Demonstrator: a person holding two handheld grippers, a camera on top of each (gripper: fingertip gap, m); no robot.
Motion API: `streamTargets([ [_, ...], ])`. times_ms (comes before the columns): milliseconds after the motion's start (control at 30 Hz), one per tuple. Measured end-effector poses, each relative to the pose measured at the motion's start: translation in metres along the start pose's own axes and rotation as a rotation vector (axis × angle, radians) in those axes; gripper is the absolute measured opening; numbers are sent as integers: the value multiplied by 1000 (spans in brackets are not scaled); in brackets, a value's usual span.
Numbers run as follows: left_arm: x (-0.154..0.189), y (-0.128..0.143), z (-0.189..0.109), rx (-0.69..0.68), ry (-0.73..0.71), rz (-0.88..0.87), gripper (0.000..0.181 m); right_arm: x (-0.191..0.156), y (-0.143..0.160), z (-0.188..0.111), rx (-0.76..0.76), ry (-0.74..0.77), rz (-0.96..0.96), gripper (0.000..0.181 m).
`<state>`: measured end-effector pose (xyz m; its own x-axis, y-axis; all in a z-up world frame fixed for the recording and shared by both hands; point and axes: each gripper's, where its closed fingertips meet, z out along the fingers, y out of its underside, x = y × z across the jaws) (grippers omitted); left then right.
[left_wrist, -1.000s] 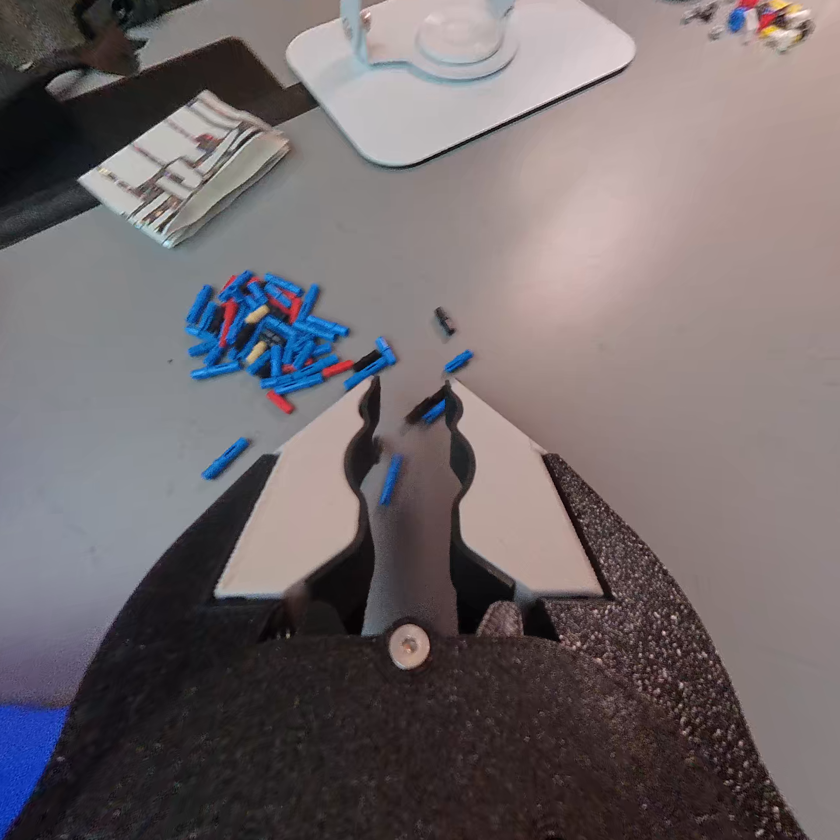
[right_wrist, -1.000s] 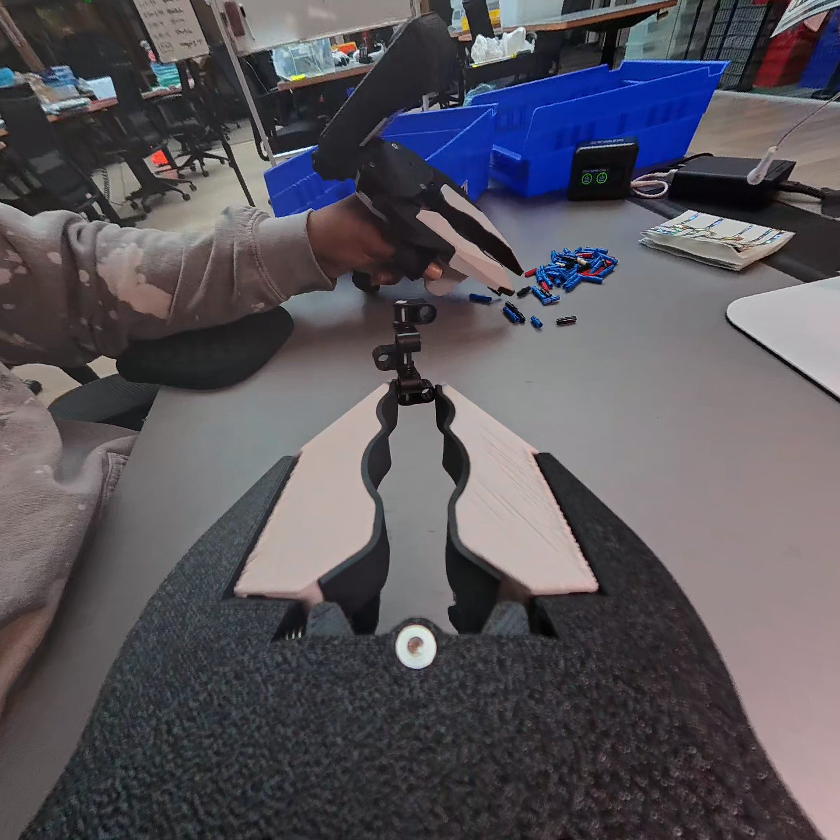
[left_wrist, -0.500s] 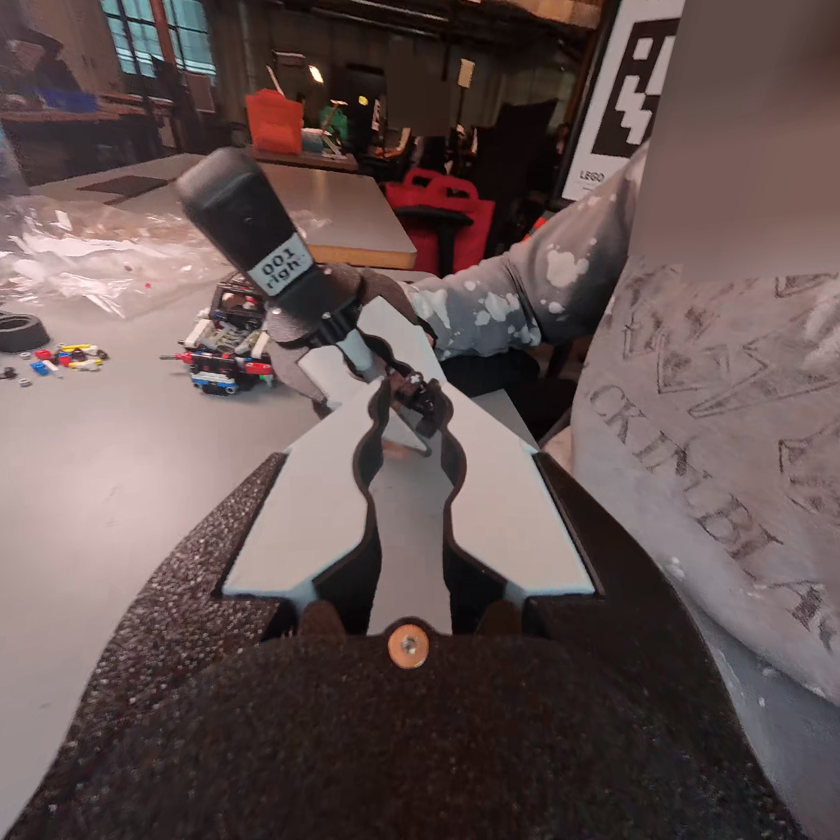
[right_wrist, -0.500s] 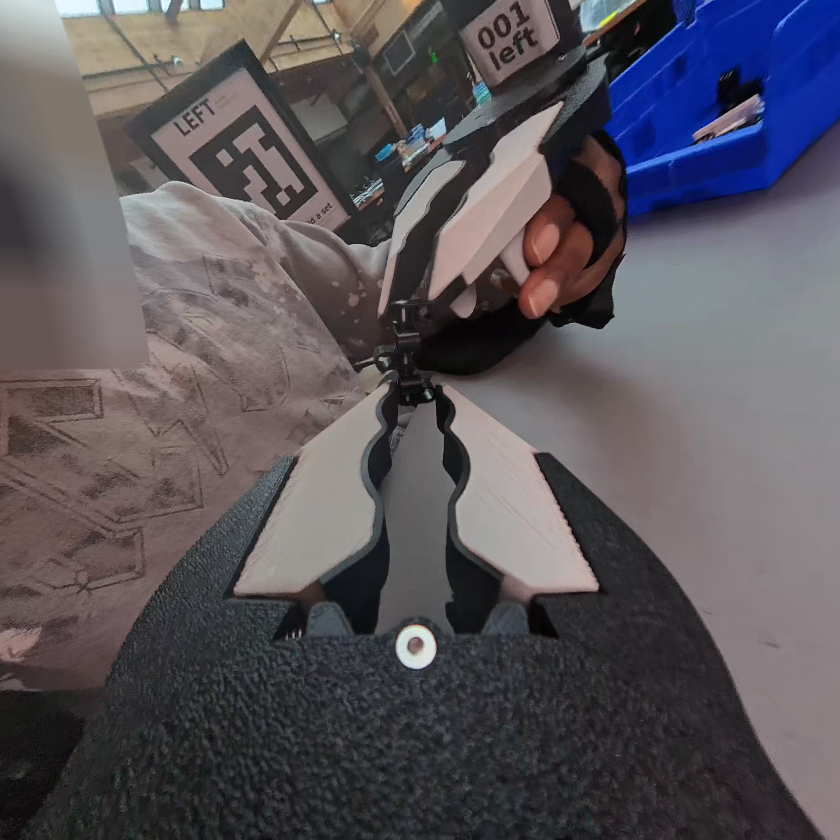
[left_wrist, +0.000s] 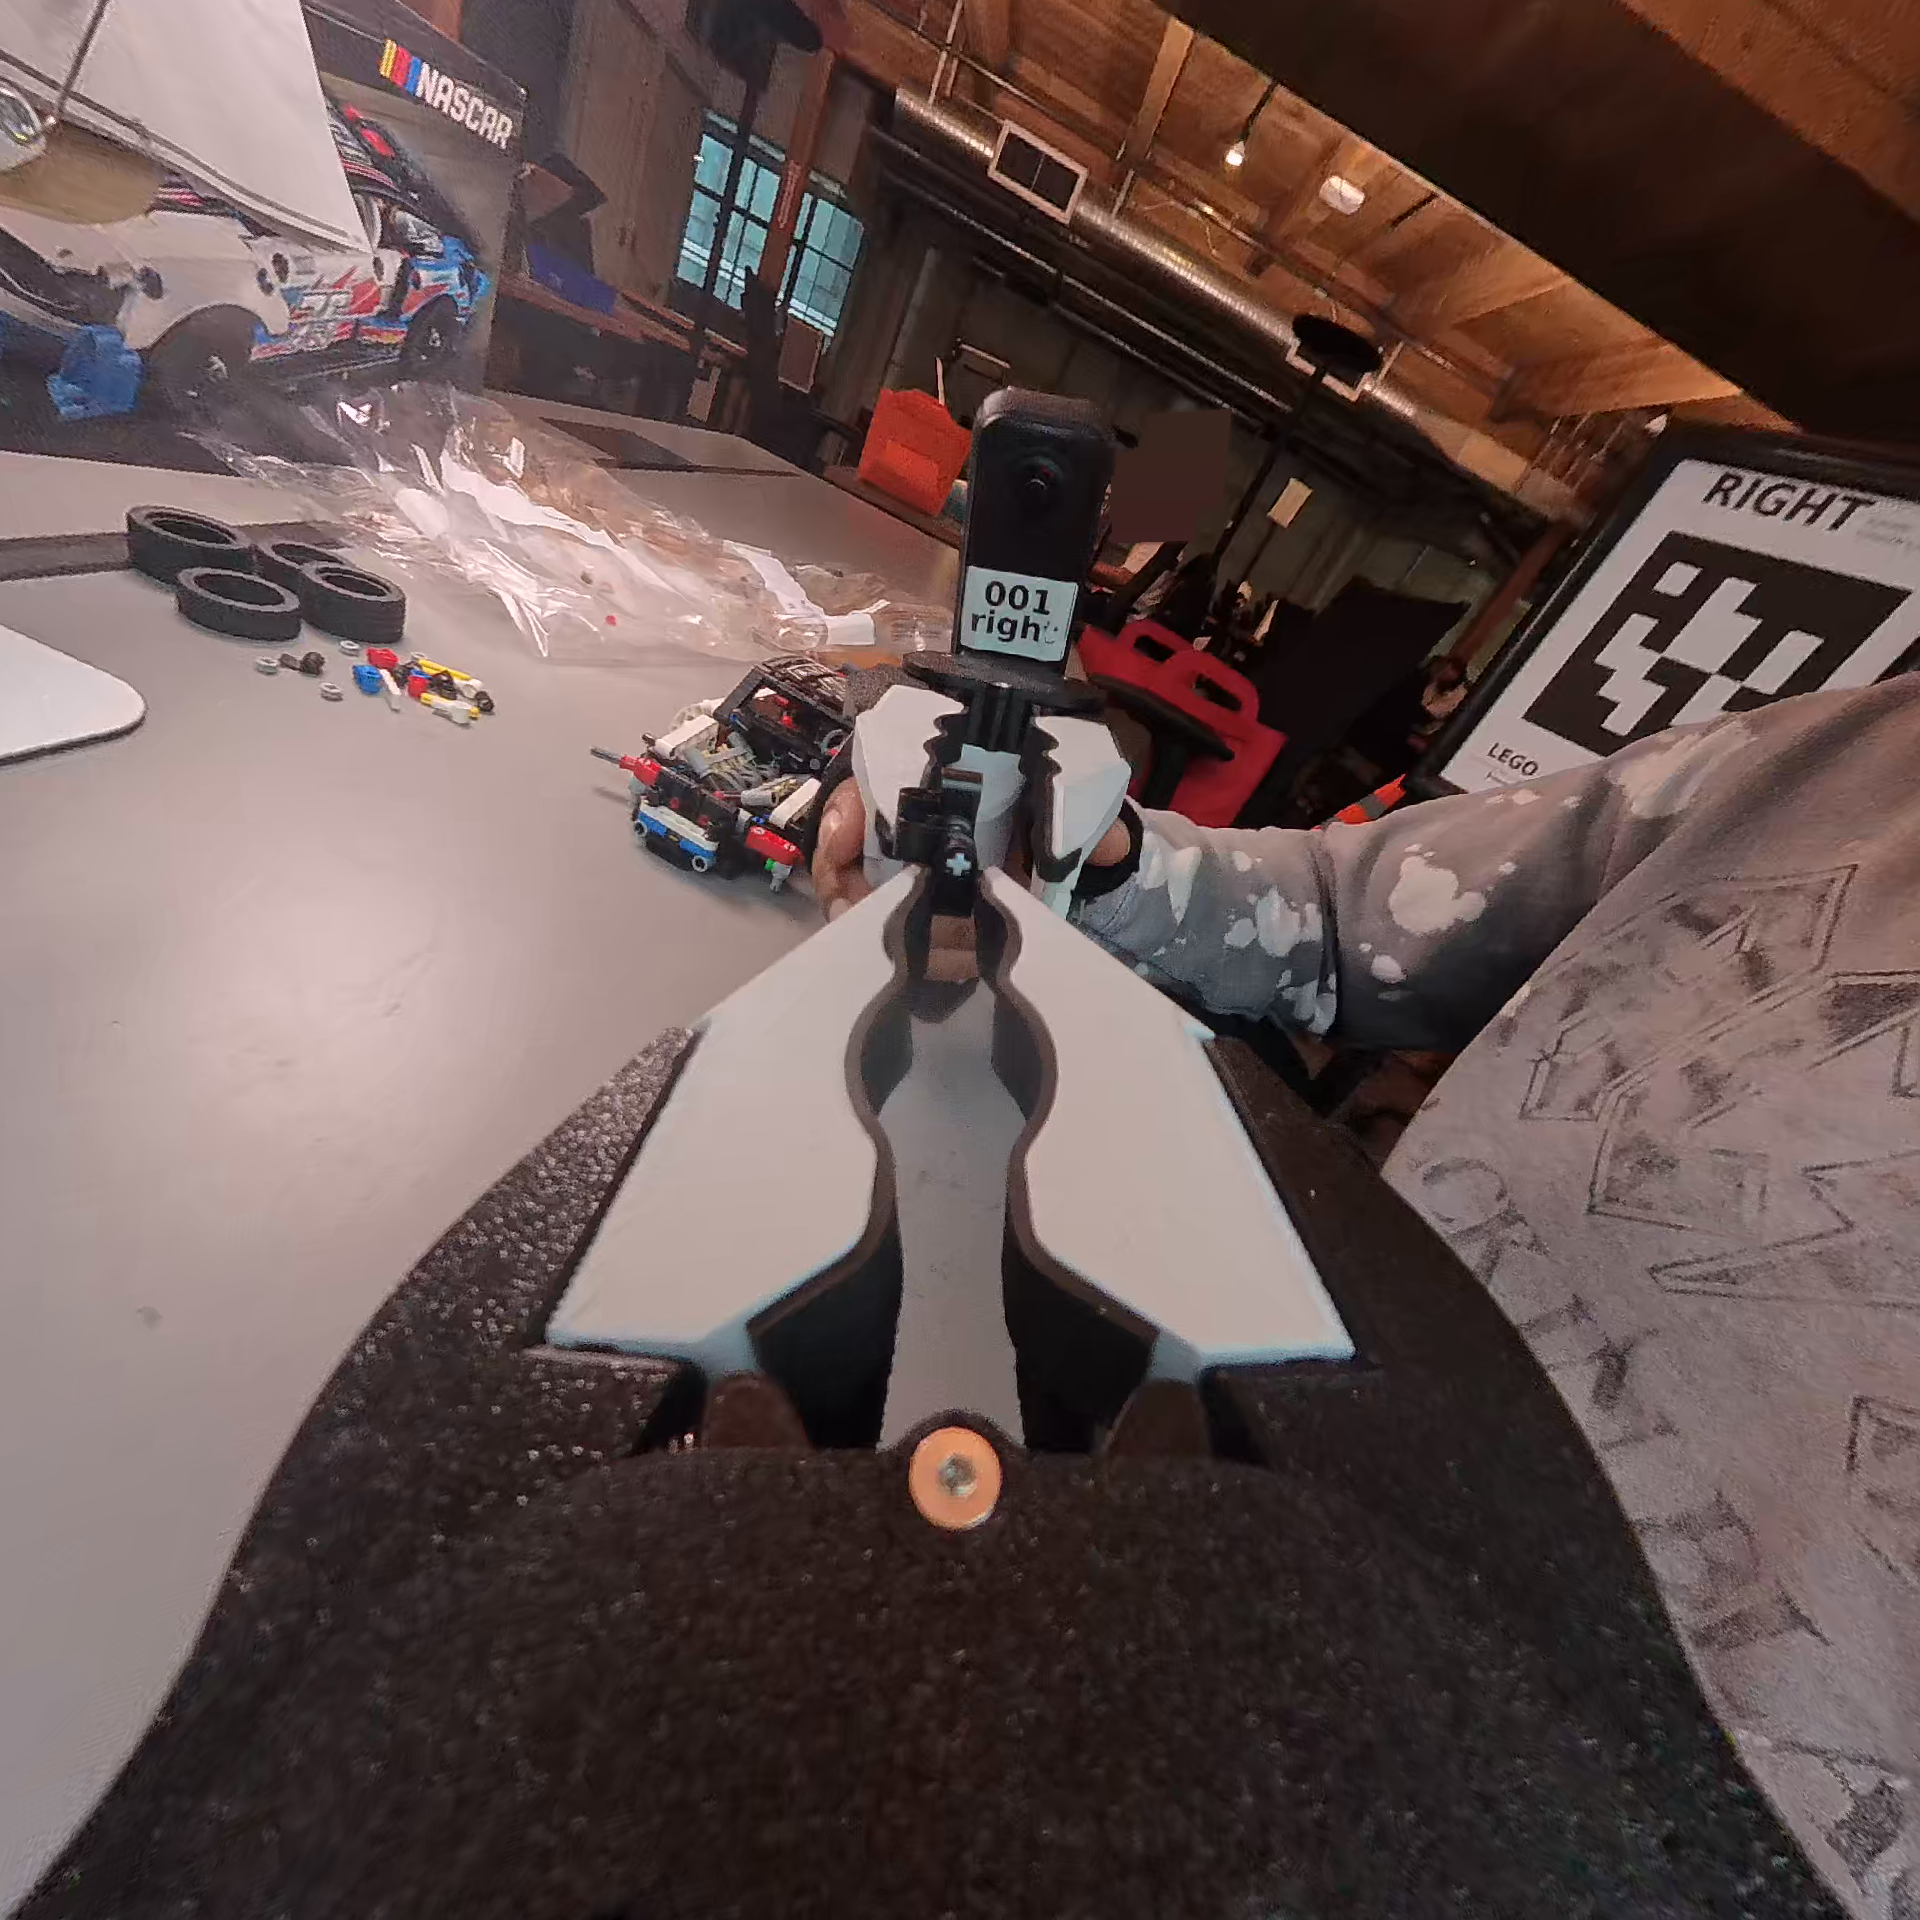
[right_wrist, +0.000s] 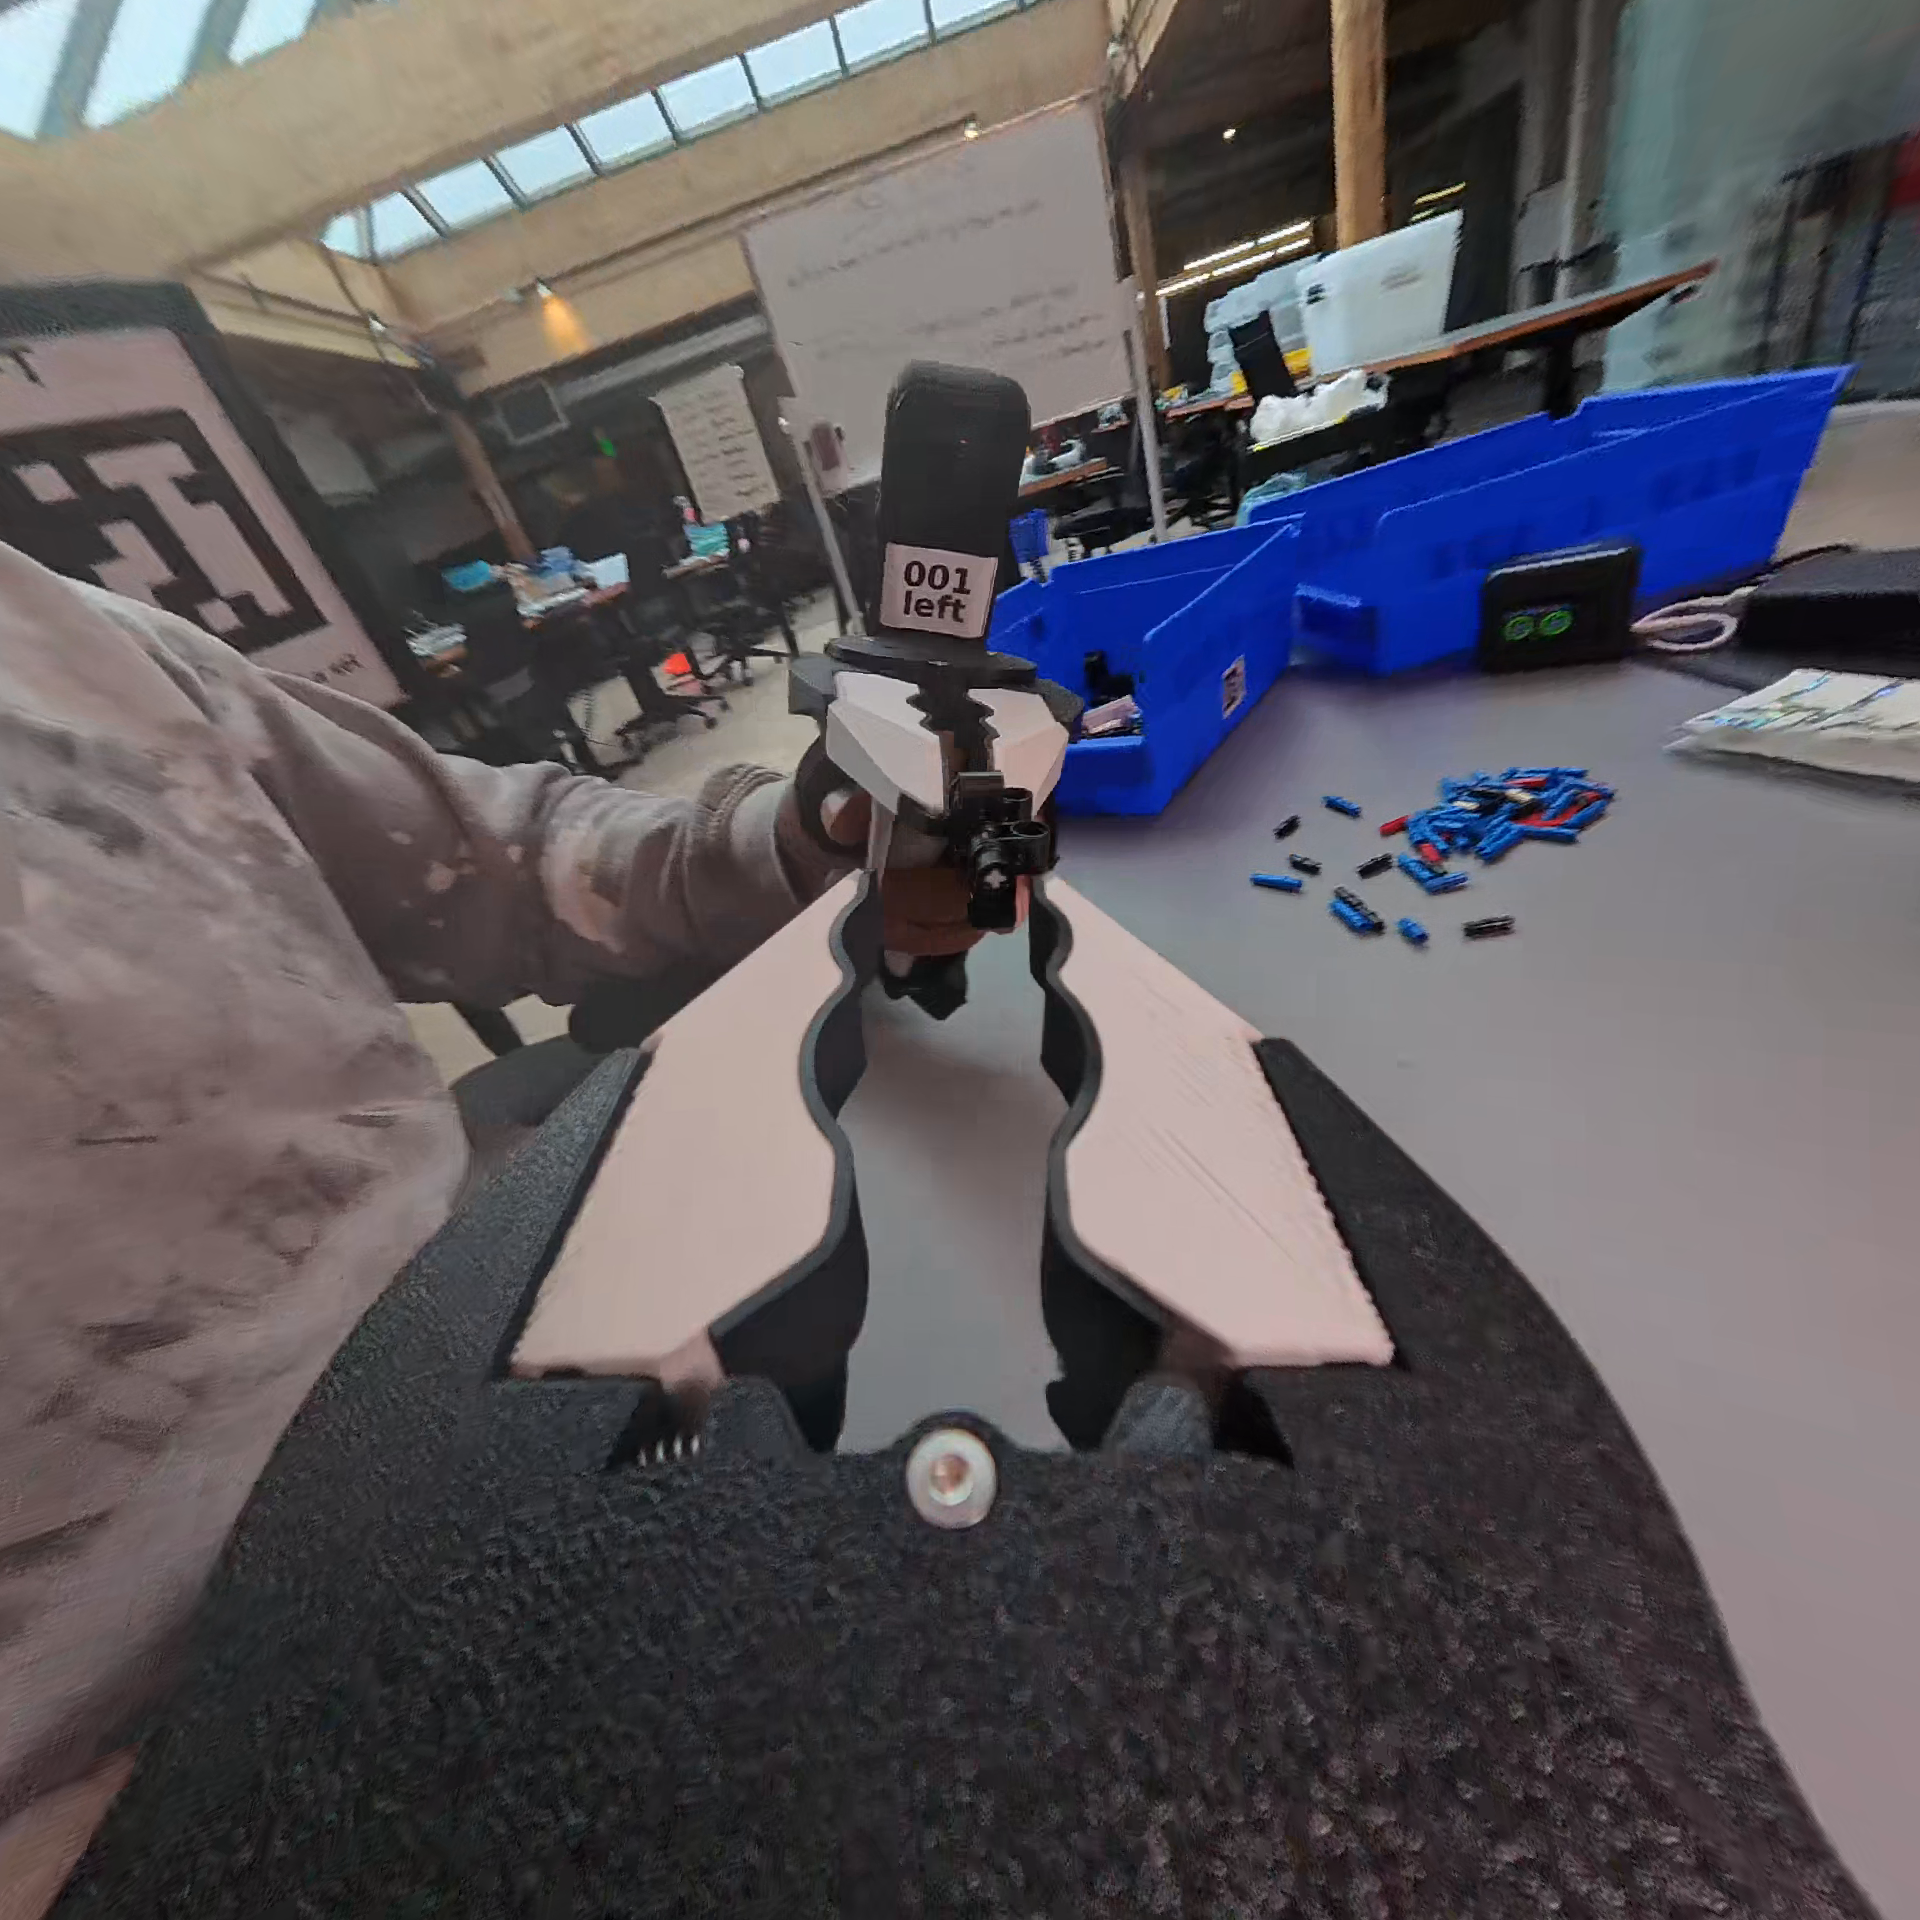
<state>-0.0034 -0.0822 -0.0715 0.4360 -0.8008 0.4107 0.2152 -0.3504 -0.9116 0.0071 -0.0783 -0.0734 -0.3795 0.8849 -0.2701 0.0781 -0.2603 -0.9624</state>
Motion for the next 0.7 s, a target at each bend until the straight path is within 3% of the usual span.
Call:
streamTargets([
  [200, 7, 0, 3, 1, 35, -3, 6, 5, -6, 3, 40, 71, -42, 33],
  [300, 13, 6, 9, -33, 52, 15, 6, -1, -4, 5, 32, 31, -35, 30],
  [367, 16, 9, 12, -48, 54, 25, 6, -8, -3, 6, 21, 2, -56, 17],
  [700, 21, -1, 15, 8, 14, 78, 5, -12, -11, 2, -1, -32, -86, 15],
])
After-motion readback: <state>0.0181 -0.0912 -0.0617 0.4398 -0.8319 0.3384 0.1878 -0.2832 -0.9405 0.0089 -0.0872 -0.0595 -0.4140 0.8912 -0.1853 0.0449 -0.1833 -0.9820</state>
